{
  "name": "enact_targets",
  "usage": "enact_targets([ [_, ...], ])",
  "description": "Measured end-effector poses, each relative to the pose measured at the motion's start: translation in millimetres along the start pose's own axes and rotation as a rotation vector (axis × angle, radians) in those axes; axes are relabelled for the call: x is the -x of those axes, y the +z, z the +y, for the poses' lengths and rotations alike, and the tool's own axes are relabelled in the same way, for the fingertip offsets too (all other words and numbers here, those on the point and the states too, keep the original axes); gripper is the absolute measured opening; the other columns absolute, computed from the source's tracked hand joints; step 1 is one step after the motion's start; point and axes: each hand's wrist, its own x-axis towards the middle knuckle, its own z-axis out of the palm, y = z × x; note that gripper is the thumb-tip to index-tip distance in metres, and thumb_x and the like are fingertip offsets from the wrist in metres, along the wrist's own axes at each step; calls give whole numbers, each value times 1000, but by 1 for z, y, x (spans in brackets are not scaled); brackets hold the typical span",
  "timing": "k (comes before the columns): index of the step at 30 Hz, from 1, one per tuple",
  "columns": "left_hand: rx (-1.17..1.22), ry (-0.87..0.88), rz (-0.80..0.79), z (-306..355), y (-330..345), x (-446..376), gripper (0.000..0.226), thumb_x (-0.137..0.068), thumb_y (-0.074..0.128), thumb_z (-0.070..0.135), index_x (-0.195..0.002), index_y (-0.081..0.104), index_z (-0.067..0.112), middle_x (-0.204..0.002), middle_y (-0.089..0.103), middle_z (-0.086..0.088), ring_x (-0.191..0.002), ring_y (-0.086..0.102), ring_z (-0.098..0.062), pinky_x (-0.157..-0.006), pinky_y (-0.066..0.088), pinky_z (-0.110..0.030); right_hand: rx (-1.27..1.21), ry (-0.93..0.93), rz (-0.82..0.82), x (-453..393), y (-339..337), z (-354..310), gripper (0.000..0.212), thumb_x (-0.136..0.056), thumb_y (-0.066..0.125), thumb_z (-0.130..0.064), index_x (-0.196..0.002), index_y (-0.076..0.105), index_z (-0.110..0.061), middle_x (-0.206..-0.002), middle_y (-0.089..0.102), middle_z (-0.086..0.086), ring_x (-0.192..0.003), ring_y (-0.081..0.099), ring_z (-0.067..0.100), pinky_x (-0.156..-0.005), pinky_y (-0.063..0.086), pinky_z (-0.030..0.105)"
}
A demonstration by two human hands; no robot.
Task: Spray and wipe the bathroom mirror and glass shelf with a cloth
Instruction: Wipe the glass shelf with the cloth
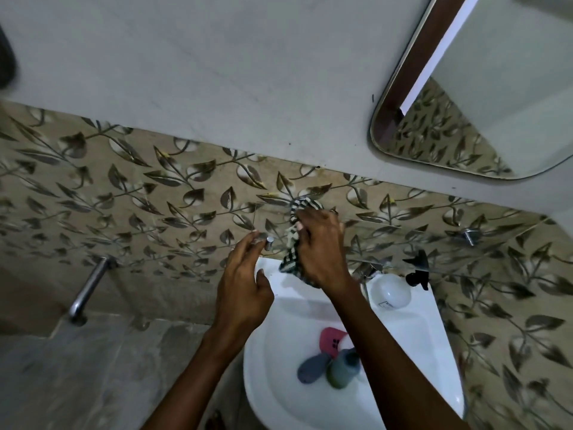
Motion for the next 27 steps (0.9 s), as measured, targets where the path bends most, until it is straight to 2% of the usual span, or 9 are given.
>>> enact_targets([
  [4, 2, -5, 4, 0, 2, 2, 64, -79, 65, -6, -139, 55, 14, -151, 46, 1, -140, 42, -14, -113, 32, -17, 52, -264, -132, 18, -5, 3, 41, -96, 53, -18, -135, 66, -23, -140, 64, -2, -131, 48, 21, -107, 27, 38],
  [8, 5, -17, 2, 6, 0, 3, 66, -78, 61, -8, -140, 55, 15, -151, 45, 2, -139, 42, -15, -114, 37, -28, 195, -155, -66, -10, -12, 6, 42, -102, 46, -24, -143, 57, -22, -141, 63, -1, -137, 47, 21, -107, 28, 37],
  [11, 4, -15, 4, 7, -2, 2, 63, -81, 61, -6, -139, 56, 17, -151, 45, 3, -139, 43, -15, -112, 37, -25, 150, -248, -132, 2, -11, -2, 41, -101, 48, -21, -140, 59, -16, -142, 63, 3, -136, 48, 24, -109, 27, 34],
  [13, -2, -28, -6, 8, -2, 3, 65, -80, 59, -7, -140, 55, 15, -152, 45, 2, -140, 41, -15, -113, 33, -22, 114, -288, -178, 16, -16, 7, 43, -103, 45, -24, -144, 57, -20, -146, 60, -1, -139, 45, 20, -114, 25, 34],
  [16, -12, -34, 4, 8, -1, 3, 68, -78, 58, -7, -142, 54, 15, -152, 44, 3, -141, 40, -14, -113, 28, -17, 127, -174, -136, 4, -15, 11, 47, -102, 44, -23, -148, 53, -17, -148, 57, 3, -140, 46, 23, -118, 30, 40],
  [19, -25, -35, -1, 9, -2, 3, 66, -79, 58, -6, -142, 54, 15, -153, 45, 2, -141, 39, -14, -115, 28, -19, 244, -142, -129, 10, -1, -19, 55, -91, 45, -24, -143, 54, -7, -143, 60, 10, -134, 48, 30, -114, 36, 43],
  [22, -24, -33, -12, 9, -5, 5, 68, -80, 57, -7, -143, 52, 16, -153, 44, 3, -142, 37, -14, -115, 24, -16, 328, -216, -146, 16, -8, -22, 57, -86, 44, -24, -140, 55, -10, -139, 64, 8, -131, 50, 30, -109, 34, 43],
  [24, -24, -41, -19, 9, -6, 5, 68, -81, 58, -6, -144, 51, 18, -154, 43, 4, -142, 36, -13, -113, 23, -15, 391, -199, -107, 3, -17, -15, 53, -87, 43, -21, -138, 55, -12, -133, 67, 8, -129, 51, 30, -106, 34, 43],
  [27, -12, -40, -13, 8, -5, 6, 69, -79, 59, -7, -143, 52, 18, -152, 44, 4, -141, 37, -14, -114, 26, -18, 214, -180, -82, -8, -8, -21, 52, -86, 49, -10, -138, 57, -6, -130, 67, 15, -127, 53, 33, -107, 38, 40],
])
